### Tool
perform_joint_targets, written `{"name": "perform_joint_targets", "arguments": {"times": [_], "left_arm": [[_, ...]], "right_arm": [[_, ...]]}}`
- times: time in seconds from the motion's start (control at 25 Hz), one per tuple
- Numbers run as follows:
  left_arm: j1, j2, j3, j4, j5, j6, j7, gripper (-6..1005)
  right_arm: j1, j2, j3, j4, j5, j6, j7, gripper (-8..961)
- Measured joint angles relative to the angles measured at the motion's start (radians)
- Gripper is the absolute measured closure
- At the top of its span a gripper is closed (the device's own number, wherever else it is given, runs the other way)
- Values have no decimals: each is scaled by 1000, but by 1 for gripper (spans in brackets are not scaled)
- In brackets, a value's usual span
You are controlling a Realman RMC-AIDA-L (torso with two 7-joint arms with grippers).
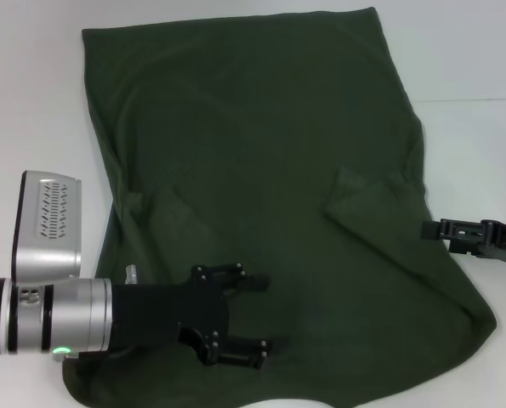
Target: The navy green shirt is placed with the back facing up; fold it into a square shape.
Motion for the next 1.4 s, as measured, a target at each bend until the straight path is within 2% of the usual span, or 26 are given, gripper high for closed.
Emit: {"name": "perform_joint_targets", "arguments": {"times": [0.6, 1.04, 1.4], "left_arm": [[-1, 0, 0, -3, 0, -14, 1, 123], [-1, 0, 0, -3, 0, -14, 5, 123], [0, 0, 0, -3, 0, -23, 3, 122]], "right_arm": [[10, 44, -13, 3, 3, 18, -17, 8], [55, 97, -14, 4, 3, -55, -57, 8], [50, 104, -14, 4, 6, -114, -64, 8]]}}
